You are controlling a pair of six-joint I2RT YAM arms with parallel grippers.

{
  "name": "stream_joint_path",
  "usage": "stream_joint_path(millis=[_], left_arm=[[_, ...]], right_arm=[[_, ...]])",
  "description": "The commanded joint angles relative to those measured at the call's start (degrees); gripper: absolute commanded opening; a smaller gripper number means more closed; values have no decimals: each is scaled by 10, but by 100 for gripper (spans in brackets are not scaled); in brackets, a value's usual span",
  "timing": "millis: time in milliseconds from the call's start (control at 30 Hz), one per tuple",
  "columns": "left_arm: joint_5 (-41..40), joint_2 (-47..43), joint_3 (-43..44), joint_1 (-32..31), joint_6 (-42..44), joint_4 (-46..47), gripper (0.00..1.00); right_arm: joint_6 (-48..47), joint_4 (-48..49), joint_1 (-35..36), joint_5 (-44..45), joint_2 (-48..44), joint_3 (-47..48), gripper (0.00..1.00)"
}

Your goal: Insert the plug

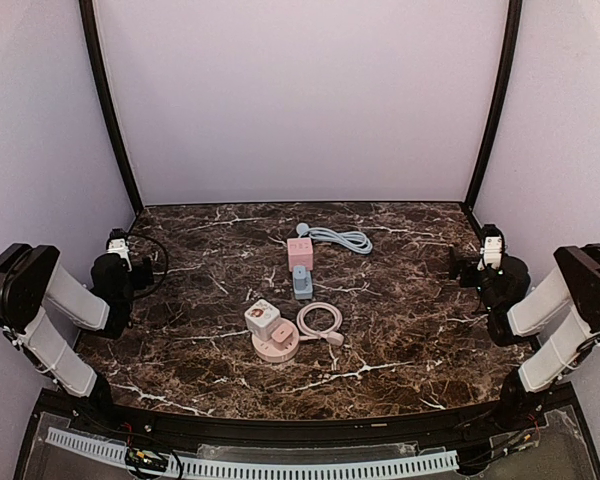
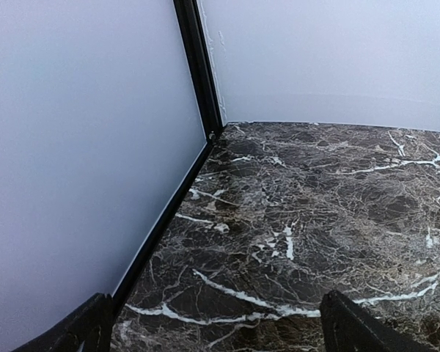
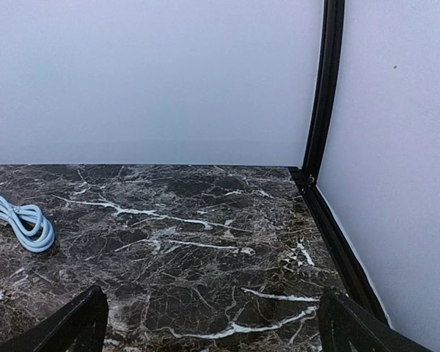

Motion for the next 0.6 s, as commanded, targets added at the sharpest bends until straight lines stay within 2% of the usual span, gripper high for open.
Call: stream_joint_path(millis=[0, 567], left_arm=[[2, 1, 4, 1, -5, 8, 99], [2, 2, 4, 1, -5, 8, 99]], right_arm=[[-1, 21, -2, -6, 1, 6, 99], [1, 12, -7, -17, 2, 11, 99]])
